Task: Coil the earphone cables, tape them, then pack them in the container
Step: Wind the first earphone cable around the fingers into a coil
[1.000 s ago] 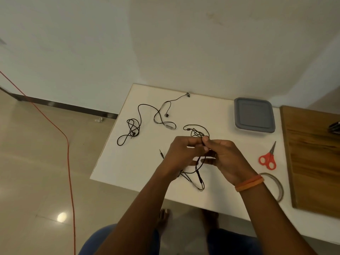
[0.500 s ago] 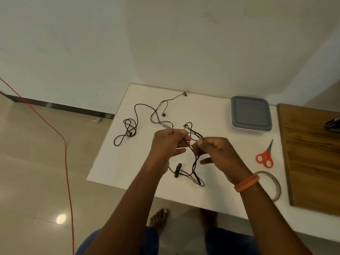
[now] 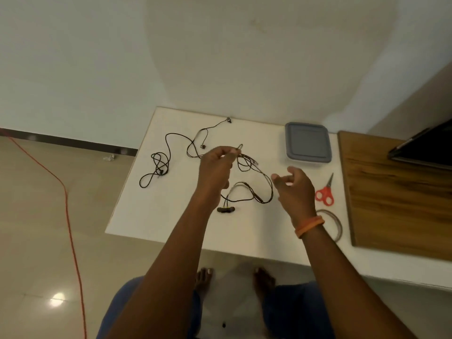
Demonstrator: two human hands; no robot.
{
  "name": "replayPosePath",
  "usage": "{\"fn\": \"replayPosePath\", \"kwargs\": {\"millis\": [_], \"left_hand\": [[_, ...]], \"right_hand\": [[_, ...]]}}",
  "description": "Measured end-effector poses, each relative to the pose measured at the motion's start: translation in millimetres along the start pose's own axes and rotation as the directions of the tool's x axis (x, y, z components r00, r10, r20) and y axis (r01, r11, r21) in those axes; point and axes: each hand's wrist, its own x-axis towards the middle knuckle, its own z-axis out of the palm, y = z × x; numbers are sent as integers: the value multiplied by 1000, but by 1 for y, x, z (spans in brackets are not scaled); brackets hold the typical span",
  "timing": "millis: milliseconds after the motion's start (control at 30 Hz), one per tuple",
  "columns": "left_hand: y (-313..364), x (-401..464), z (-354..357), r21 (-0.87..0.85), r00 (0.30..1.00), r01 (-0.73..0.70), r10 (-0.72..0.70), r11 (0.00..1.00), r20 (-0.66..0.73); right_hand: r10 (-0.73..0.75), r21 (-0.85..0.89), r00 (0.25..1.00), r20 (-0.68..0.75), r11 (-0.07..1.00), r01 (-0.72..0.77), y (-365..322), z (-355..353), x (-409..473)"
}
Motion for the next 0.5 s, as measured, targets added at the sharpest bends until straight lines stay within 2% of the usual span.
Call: {"fn": "replayPosePath", "kwargs": {"millis": [67,133,233,300,367,400,500], "left_hand": [[2,-7,3,68,994,-64,57,996,90],[6,-11,0,127,976,-144,119,981,183],[10,-11,-6,150,945,-213,164,965,285],[11,-6,-11,142,940,-217,168,966,295],[8,-2,-15,210,942,-233,166,950,291],[6,0,-17,269,945,-241,163,932,284],[1,6,-24,397,955,-234,134,887,263]], "right_hand": [[-169,-25,986,-10,985,169,-5,0,-7],[-340,72,935,99,940,334,-17,4,-13],[-595,4,773,221,793,609,-33,11,-10],[-687,-121,704,180,694,709,-36,15,-5],[-712,-263,696,90,657,706,-31,17,2],[-688,-284,725,26,690,665,-28,16,8],[-496,-169,843,-209,867,468,-28,0,23]]}}
